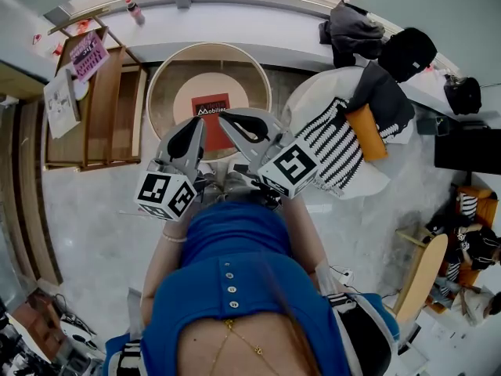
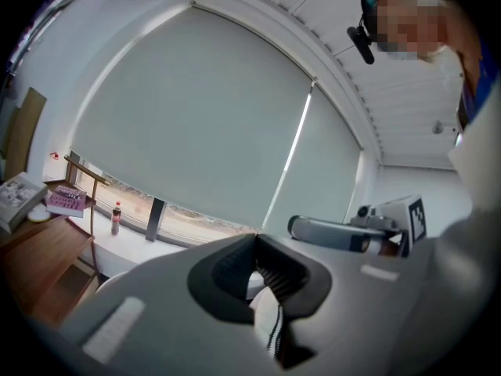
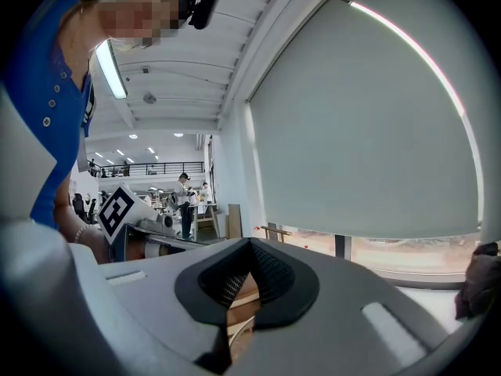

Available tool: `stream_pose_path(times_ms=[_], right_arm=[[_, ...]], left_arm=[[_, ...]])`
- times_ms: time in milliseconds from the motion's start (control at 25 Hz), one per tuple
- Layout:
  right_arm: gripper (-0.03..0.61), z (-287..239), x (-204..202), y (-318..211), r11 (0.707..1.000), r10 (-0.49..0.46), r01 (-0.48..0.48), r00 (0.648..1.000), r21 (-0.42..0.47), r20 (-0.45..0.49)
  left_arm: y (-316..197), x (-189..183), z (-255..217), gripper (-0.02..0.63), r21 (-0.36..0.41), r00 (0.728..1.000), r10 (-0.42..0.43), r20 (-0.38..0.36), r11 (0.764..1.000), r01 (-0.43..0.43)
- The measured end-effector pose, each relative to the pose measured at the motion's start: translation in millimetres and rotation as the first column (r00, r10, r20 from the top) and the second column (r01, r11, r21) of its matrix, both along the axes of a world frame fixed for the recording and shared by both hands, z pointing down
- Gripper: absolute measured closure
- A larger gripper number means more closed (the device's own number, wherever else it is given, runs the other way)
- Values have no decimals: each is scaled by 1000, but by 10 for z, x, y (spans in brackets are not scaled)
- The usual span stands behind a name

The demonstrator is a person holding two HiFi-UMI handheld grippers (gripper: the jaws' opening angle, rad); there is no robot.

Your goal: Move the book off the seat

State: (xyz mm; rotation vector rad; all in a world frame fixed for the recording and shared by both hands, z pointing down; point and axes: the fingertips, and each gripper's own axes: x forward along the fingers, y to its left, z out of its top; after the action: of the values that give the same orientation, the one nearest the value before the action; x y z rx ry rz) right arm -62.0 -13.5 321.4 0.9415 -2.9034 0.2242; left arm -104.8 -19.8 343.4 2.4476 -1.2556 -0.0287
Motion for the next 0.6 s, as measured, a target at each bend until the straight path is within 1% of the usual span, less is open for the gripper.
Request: stream_pose_path(times_ms=[600], right_arm=[[578,39,-29,-143,1000,-18,18,1000,-13,-10]], left_arm=[[-152,33,8,612,0,1000,2,6,1000,-2]])
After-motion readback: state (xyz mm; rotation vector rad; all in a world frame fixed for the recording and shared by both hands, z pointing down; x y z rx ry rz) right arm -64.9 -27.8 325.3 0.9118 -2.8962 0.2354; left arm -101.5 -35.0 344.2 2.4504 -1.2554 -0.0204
